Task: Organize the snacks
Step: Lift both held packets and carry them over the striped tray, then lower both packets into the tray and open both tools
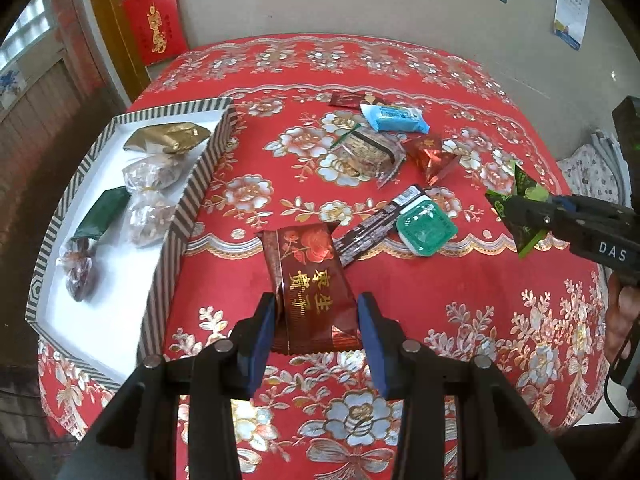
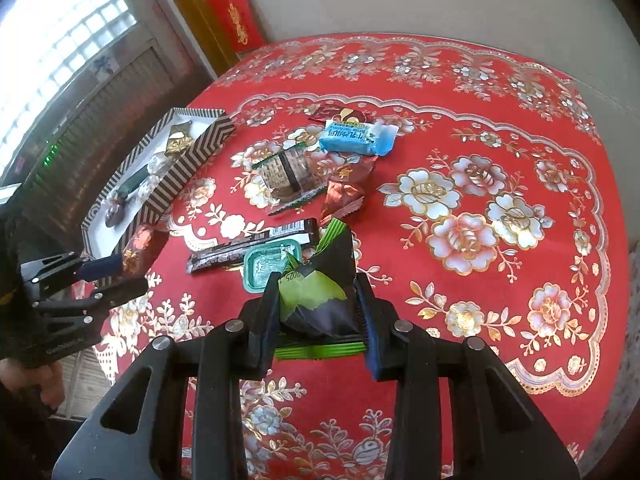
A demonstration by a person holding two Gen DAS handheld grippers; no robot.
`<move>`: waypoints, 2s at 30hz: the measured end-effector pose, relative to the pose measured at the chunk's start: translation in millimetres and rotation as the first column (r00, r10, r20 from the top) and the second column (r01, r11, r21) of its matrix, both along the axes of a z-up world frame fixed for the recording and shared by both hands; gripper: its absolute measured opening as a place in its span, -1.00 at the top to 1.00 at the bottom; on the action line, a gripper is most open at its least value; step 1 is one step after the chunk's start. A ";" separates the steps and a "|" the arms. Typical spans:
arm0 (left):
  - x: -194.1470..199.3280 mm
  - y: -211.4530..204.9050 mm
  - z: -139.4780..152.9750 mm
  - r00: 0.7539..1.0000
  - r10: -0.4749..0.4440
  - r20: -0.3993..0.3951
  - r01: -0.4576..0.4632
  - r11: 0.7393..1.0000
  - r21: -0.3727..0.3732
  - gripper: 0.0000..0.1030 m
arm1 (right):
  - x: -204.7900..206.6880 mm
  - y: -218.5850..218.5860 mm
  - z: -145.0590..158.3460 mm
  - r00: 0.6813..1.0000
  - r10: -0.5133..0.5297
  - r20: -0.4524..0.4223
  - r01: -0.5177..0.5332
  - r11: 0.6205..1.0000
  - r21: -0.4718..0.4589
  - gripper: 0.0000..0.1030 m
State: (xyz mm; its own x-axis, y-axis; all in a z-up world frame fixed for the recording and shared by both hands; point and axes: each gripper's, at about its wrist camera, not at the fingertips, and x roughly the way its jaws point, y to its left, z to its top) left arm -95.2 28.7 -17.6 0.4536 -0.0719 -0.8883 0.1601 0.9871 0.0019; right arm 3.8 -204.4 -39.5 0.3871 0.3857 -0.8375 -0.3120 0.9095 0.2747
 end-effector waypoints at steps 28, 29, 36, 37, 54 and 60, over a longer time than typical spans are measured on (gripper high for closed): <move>6.6 154.9 -1.5 0.981 0.194 0.029 -0.193 0.981 -0.030 0.15 | 29.6 185.5 25.4 0.978 0.203 0.039 -0.201 0.979 -0.047 0.34; 6.5 160.4 -3.6 0.979 0.204 0.023 -0.203 0.979 -0.028 0.15 | 31.4 197.8 26.9 0.974 0.220 0.043 -0.218 0.975 -0.047 0.34; 7.2 186.6 -21.4 0.977 0.209 -0.032 -0.210 0.977 -0.026 0.15 | 40.2 275.3 30.1 0.939 0.338 0.061 -0.336 0.941 -0.035 0.34; 7.8 187.0 -23.9 0.979 0.199 -0.039 -0.200 0.980 -0.022 0.15 | 41.9 288.8 27.7 0.931 0.359 0.061 -0.358 0.933 -0.035 0.34; 17.8 204.1 -39.3 0.984 0.155 -0.092 -0.154 0.988 0.013 0.15 | 74.7 373.3 -25.4 0.901 0.432 -0.044 -0.434 0.893 -0.121 0.34; 21.3 203.3 -41.9 0.982 0.153 -0.111 -0.153 0.988 0.011 0.09 | 79.7 375.1 -30.5 0.908 0.415 -0.056 -0.419 0.895 -0.155 0.33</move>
State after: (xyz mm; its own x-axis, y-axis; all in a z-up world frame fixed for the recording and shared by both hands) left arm -73.9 232.0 -59.4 0.3571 -0.0066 -0.9340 0.0063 1.0000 -0.0046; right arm 83.4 170.8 -70.0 0.2022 0.3681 -0.9076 -0.6680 0.7295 0.1471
